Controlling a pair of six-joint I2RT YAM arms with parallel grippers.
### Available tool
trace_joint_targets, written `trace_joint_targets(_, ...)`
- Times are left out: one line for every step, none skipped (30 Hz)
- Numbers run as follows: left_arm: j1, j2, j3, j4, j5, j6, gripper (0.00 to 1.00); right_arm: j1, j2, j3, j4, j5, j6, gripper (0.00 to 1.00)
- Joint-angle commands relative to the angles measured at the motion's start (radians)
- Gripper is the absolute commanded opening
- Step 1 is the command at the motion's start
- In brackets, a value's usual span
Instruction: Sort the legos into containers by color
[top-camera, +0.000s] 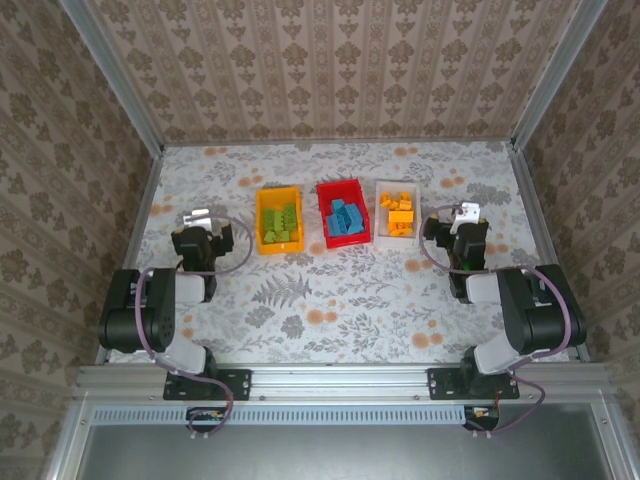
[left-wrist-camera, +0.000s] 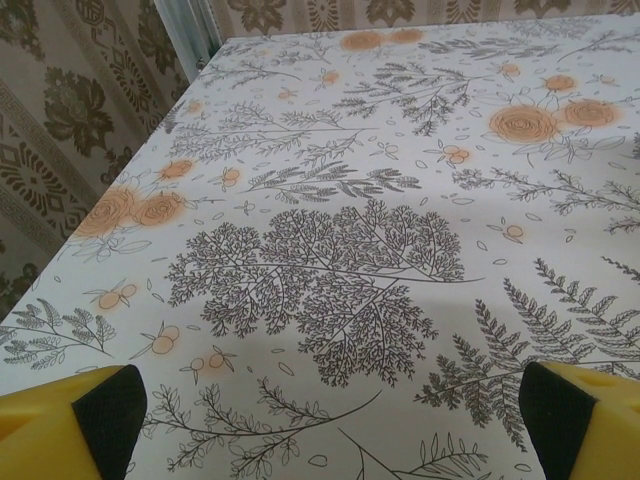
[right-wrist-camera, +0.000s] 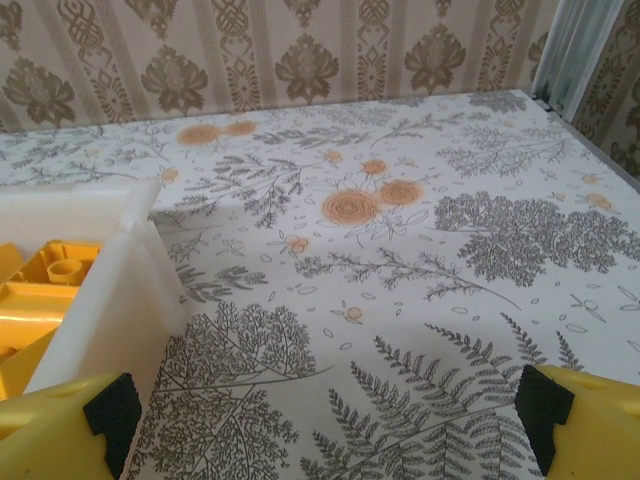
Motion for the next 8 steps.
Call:
trace_joint_targets(0.003, -0.003, -0.001, 0.04, 0.015, 0.014, 1.0, 0.006, -0.001, 0.01, -0.039, 0.028, -0.007, 1.0)
trace_joint_targets(0.003, -0.003, -0.002, 0.041, 0.014, 0.014, 1.0, 0.006, -0.001, 0.011, -0.04, 0.027, -0.007, 1.0)
trace_joint_targets(0.004, -0.002, 0.0, 0.041, 0.014, 0.014, 1.0, 0.006, -0.001, 0.013, -0.042, 0.028, -0.007, 1.0)
trace_joint_targets(0.002, -0.003, -0.002, 0.041, 0.014, 0.014, 1.0, 0.007, 0.0, 0.014, -0.043, 0.028, -0.007, 1.0)
trace_joint_targets(0.002, -0.002, -0.002, 0.041, 0.015, 0.014, 1.0, 0.006, 0.0, 0.014, -0.045, 0.028, -0.007, 1.0)
trace_joint_targets(0.004, -0.002, 0.0, 0.04, 0.012, 0.014, 1.0, 0.006, -0.002, 0.012, -0.042, 0.028, -0.006, 1.0)
trace_joint_targets(0.003, -0.003, 0.0, 0.039, 0.013, 0.014, 1.0, 0.007, -0.002, 0.01, -0.039, 0.028, -0.007, 1.0)
trace_joint_targets(0.003, -0.003, 0.0, 0.039, 0.013, 0.014, 1.0, 0.006, -0.002, 0.008, -0.038, 0.034, -0.006, 1.0)
